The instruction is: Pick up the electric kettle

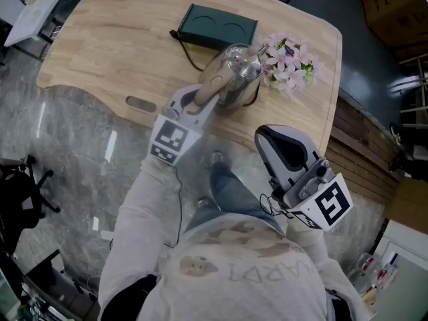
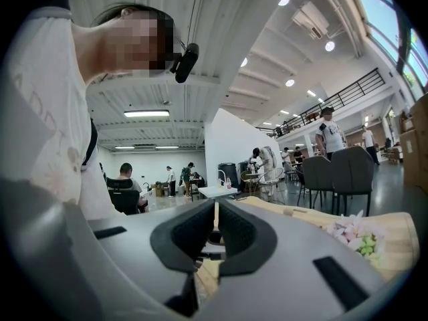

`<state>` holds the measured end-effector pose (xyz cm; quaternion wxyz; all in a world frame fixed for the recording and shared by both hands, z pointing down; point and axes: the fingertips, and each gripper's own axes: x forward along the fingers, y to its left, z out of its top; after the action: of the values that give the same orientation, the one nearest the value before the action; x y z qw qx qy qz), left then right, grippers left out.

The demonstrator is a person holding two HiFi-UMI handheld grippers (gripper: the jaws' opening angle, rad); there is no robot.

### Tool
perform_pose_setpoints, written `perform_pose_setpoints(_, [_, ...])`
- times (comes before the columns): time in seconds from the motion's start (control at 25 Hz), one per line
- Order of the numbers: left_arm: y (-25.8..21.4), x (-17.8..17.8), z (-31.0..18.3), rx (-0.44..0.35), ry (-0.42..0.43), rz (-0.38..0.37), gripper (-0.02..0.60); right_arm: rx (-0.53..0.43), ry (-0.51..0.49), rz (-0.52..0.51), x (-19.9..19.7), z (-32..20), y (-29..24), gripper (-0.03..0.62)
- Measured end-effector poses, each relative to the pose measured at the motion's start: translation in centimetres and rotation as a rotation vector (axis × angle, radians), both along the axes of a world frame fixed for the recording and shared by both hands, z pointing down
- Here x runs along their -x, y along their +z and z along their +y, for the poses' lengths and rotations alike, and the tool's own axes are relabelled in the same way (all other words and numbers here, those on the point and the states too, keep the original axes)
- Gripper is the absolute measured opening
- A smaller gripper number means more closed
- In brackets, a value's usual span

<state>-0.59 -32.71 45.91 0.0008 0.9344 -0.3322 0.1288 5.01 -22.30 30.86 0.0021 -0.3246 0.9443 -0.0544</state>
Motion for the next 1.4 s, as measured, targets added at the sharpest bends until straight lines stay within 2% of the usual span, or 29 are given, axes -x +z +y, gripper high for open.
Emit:
perform_pose_setpoints(0.28, [-0.8,-0.8,0.5,-0.03,-0.007,0.007,0.08,-0.009,0.002,0.0,-0.4,0.7,-0.2,0.028])
perform_pose_setpoints(0.52, [-3.6,-0.9,0.3,-0.098,-0.027,0.125,0.074,-0.012,0.006,0.011,-0.6,1.4,0.0,0.028])
perform_pose_setpoints(0.64, [-4.5,-1.3,0.2,-0.122,-0.02,0.119,0.069,-0.016,0.014,0.013,-0.9,1.8,-0.1,0.028])
perform_pose_setpoints(1.4, [-5.6,-1.5,0.6,-0.13,-0.04,0.126,0.066,-0.03,0.027,0.016,-1.6,2.4,-0.5,0.028])
